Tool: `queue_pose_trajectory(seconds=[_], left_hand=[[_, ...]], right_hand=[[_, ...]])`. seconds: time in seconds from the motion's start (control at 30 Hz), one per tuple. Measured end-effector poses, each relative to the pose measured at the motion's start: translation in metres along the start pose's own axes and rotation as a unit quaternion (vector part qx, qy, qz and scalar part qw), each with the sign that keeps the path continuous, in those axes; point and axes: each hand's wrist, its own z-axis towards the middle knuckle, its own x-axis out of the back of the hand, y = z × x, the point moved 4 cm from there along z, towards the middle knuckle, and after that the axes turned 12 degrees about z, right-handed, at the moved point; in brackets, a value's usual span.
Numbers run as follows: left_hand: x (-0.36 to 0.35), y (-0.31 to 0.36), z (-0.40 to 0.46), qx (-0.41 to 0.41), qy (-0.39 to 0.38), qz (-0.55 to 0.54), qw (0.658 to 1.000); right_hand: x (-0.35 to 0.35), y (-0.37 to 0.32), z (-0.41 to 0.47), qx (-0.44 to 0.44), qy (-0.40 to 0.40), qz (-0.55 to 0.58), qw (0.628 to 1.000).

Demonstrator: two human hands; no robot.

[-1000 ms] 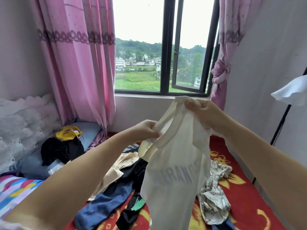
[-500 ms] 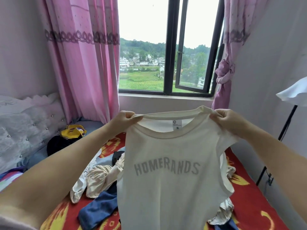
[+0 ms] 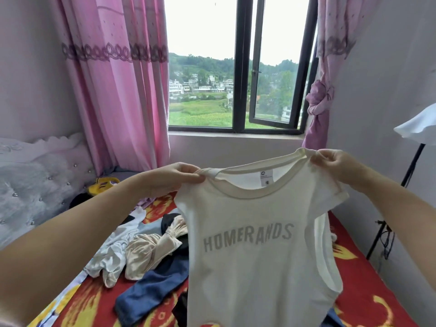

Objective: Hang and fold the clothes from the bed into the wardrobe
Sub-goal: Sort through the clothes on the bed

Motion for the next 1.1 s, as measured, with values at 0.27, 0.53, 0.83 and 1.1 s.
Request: queue_pose_trajectory(seconds=[0.27,0.53,0.83,1.1], left_hand=[[-0.002,0.006,0.014,-0.077,0.168,0.009,0.983],[0.014,-0.003,-0.001,-0.025,0.123,0.086,0.988],[-0.002,0.005,0.01,0.104,0.241,0.102,0.96],[-0.077,0.043,0.051,0.148,0.108,-0.144,0.973]], right_hand=[[-0.011,-0.004,0.002,-0.015,0.013,0.055,0.998],[-0.007,-0.012,-0.01,-0.03,-0.06,0.091,0.994],[-0.046,-0.018,0.001,0.041,0.035,-0.141,0.989],[-0.147,-0.057,-0.012,0.067,-0.051,-0.135,0.987]])
